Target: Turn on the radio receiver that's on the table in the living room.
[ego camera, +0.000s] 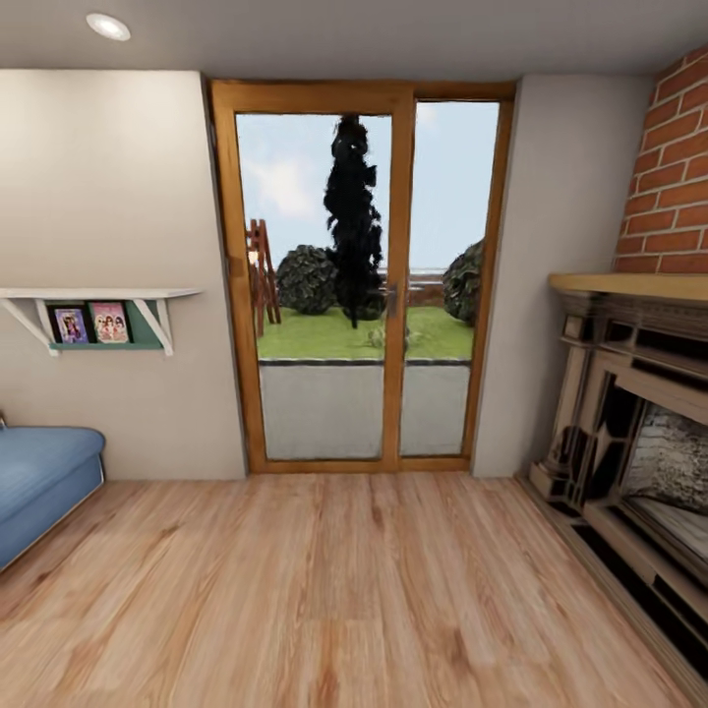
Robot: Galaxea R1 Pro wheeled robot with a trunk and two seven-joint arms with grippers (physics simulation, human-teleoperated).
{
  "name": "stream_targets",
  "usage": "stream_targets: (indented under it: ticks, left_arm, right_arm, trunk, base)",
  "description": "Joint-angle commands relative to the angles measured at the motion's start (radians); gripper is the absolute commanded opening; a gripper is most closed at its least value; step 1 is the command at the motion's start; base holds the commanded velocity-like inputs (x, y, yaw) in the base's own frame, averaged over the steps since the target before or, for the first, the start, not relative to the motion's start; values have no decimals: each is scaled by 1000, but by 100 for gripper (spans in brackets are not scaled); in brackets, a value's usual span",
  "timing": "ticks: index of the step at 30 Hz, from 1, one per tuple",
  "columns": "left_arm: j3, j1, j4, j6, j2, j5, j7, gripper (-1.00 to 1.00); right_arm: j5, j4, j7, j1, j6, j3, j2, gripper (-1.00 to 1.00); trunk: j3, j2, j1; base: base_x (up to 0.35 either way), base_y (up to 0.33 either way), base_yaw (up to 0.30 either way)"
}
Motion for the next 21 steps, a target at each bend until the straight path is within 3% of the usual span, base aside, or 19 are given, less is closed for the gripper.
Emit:
stream_targets:
  ticks: [1, 17, 21]
  left_arm:
    - [0, 0, 0, 0, 0, 0, 0, 100]
    - [0, 0, 0, 0, 1, 1, 0, 100]
    - [0, 0, 0, 0, 0, 1, 0, 100]
  right_arm:
    - [0, 0, 0, 0, 0, 0, 0, 100]
    - [-2, 0, 0, 0, 0, 0, 1, 100]
    - [0, 0, 0, 0, -1, 0, 1, 100]
  trunk:
    - [0, 0, 0]
    - [0, 0, 0]
    - [0, 0, 0]
  base:
    - [324, 0, 40]
    - [324, 0, 8]
    - [324, 0, 165]
